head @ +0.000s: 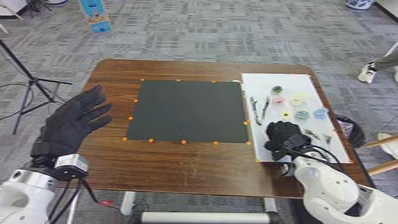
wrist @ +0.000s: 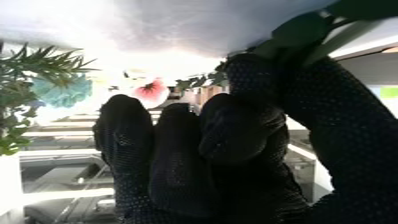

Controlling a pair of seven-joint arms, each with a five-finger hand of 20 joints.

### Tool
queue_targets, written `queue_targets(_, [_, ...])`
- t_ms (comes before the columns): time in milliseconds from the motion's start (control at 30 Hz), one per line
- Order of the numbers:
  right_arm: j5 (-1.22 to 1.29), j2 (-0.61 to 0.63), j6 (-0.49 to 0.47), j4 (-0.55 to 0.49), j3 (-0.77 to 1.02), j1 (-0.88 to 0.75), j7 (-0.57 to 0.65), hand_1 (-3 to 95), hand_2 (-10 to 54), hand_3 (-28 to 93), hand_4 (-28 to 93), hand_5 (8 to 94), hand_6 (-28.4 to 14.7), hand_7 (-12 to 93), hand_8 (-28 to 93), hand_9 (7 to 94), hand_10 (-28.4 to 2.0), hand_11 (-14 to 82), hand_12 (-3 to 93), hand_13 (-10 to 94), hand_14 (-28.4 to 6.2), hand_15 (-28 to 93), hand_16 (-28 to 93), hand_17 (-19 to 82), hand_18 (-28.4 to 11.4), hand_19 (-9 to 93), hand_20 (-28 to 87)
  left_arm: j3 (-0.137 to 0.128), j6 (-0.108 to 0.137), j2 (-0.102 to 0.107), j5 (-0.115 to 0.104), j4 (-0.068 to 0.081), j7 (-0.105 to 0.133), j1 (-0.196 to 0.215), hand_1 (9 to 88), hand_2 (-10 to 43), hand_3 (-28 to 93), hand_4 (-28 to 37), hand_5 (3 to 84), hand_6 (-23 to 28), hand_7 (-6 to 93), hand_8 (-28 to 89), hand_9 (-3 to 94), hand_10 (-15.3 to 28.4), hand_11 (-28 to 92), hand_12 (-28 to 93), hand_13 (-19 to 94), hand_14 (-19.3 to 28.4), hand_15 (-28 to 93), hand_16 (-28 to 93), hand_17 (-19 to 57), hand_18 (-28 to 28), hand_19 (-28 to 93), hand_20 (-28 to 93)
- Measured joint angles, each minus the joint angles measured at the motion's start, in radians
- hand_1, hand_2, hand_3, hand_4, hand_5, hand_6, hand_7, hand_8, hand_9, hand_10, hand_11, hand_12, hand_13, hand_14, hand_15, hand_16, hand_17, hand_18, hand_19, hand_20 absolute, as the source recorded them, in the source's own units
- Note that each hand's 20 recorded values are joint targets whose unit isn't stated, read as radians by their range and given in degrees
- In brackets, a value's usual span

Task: Arrange flowers

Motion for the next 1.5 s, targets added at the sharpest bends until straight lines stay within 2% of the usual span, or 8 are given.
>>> queue_targets(333, [0.011, 0.015, 0.063, -0.046, 0.093, -0.037, 0.013, 37.9, -9.5, 83, -6, 70.7, -2.1, 66, 32, 84.7, -9.2, 70.1, 42.4, 80, -9.4, 90, 48, 49, -23.5, 93, 73, 0.000, 0.000, 0.000, -0.001, -0.001, 0.001, 0.001, 25.2, -7.0, 70, -28.2, 28.6, 2.4, 18.8, -10, 26.0, 11.0, 19, 16, 22, 13.9, 25, 2, -9.7, 21.7, 44, 8])
queue_targets(467, [0.018, 0.023, 0.078, -0.065, 0.116, -0.026, 0.021, 38.4, -9.5, 81, -14, 69.6, 0.2, 66, 26, 83.4, -8.7, 69.3, 44.3, 79, -9.0, 89, 48, 49, -22.9, 93, 73, 0.000, 0.000, 0.000, -0.001, -0.001, 0.001, 0.001, 25.1, -7.0, 70, -28.3, 28.6, 2.4, 18.9, -10, 26.0, 11.0, 19, 16, 22, 14.0, 25, 2, -9.7, 21.7, 44, 8])
queue_targets(533, [0.028, 0.023, 0.065, -0.076, 0.137, -0.027, 0.029, 34.2, -9.5, 79, -24, 72.5, 0.9, 50, 14, 82.6, -8.6, 67.6, 45.2, 79, -9.1, 89, 48, 48, -22.9, 93, 72, 0.000, 0.000, 0.000, -0.002, -0.001, 0.001, 0.001, 25.1, -7.0, 70, -28.3, 28.6, 2.4, 18.9, -10, 26.0, 10.9, 19, 16, 22, 14.0, 25, 2, -9.7, 21.7, 44, 8])
queue_targets(567, [0.033, 0.023, 0.047, -0.082, 0.149, -0.029, 0.034, 29.8, -9.5, 77, -27, 74.0, 0.7, 39, -5, 81.8, -8.7, 66.6, 45.6, 78, -9.3, 88, 49, 47, -22.9, 93, 72, 0.000, 0.000, 0.000, -0.002, -0.001, 0.001, 0.001, 25.1, -7.0, 70, -28.3, 28.6, 2.4, 18.9, -10, 26.0, 11.0, 18, 16, 22, 13.9, 25, 2, -9.7, 21.7, 44, 8])
queue_targets(600, [0.037, 0.023, 0.015, -0.090, 0.164, -0.034, 0.042, 28.8, -9.5, 75, -28, 74.4, 0.5, 34, -11, 81.5, -8.9, 66.1, 45.6, 78, -9.4, 88, 49, 47, -23.0, 93, 71, 0.000, 0.000, 0.000, -0.002, 0.000, 0.001, 0.001, 25.1, -7.0, 70, -28.3, 28.6, 2.4, 18.9, -10, 26.0, 11.0, 18, 16, 22, 13.9, 25, 2, -9.7, 21.7, 44, 8])
queue_targets(700, [0.063, 0.021, -0.164, -0.137, 0.241, -0.068, 0.086, 35.6, -9.5, 58, -28, 75.5, 0.3, 31, -12, 81.6, -9.0, 65.5, 44.9, 77, -9.5, 88, 48, 47, -23.0, 93, 71, 0.000, 0.000, 0.000, -0.002, 0.000, 0.000, 0.001, 25.2, -7.0, 70, -28.3, 28.8, 2.5, 18.9, -10, 26.1, 11.0, 19, 16, 22, 14.0, 25, 2, -9.7, 21.7, 44, 8])
queue_targets(867, [0.129, 0.023, -0.430, -0.192, 0.299, -0.091, 0.159, 39.2, -9.5, 50, -28, 76.9, 0.3, 30, -11, 81.9, -9.0, 65.1, 44.8, 78, -9.2, 88, 47, 48, -23.1, 93, 70, -0.002, 0.000, -0.001, -0.002, 0.000, -0.001, 0.001, 25.2, -7.0, 70, -28.2, 28.7, 2.4, 18.8, -10, 26.1, 11.1, 19, 16, 22, 13.9, 25, 2, -9.7, 21.7, 44, 8])
queue_targets(1500, [0.134, 0.004, -0.466, -0.162, 0.211, -0.063, 0.149, 30.5, -9.5, 68, -28, 77.5, 0.8, 34, -12, 82.2, -9.0, 64.0, 45.0, 78, -8.8, 87, 47, 48, -23.0, 93, 70, -0.002, 0.000, -0.002, -0.002, 0.000, 0.000, 0.001, 25.1, -7.0, 70, -28.2, 28.6, 2.4, 18.9, -10, 26.1, 11.0, 18, 16, 22, 13.9, 25, 2, -9.7, 21.7, 44, 8])
